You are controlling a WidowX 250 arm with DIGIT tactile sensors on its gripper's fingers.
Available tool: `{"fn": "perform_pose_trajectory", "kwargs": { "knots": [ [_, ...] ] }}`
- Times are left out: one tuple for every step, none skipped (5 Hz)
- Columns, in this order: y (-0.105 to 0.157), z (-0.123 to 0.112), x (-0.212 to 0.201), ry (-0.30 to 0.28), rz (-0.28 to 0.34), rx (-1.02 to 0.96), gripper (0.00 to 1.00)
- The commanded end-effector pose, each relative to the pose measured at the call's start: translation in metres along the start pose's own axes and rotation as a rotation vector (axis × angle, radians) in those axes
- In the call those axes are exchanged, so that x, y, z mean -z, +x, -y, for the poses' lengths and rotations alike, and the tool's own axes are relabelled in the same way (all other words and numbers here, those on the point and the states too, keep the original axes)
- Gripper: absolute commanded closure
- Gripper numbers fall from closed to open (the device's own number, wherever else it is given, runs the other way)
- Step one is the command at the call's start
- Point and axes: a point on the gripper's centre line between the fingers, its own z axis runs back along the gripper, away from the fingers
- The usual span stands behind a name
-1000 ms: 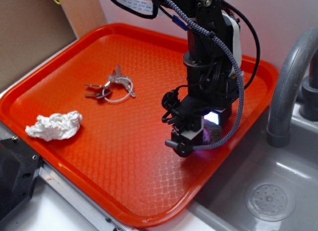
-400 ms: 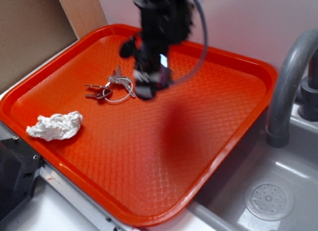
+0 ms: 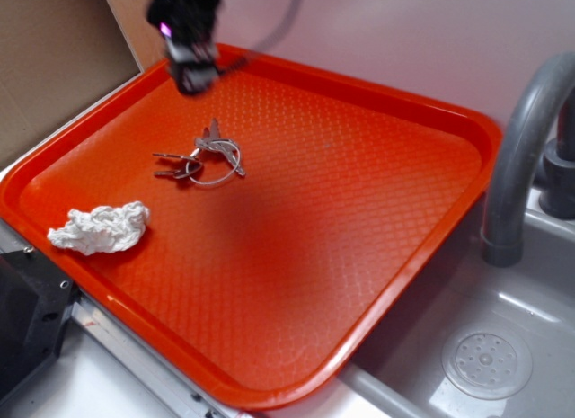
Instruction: Grab the rock.
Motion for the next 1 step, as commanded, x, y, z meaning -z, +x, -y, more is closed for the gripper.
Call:
{"fn": "perform_pose_trajectory", "kwargs": {
  "knots": [
    [-0.0339, 0.0057, -0.0235, -0.213, 0.158, -0.328, 1.0]
  ]
}}
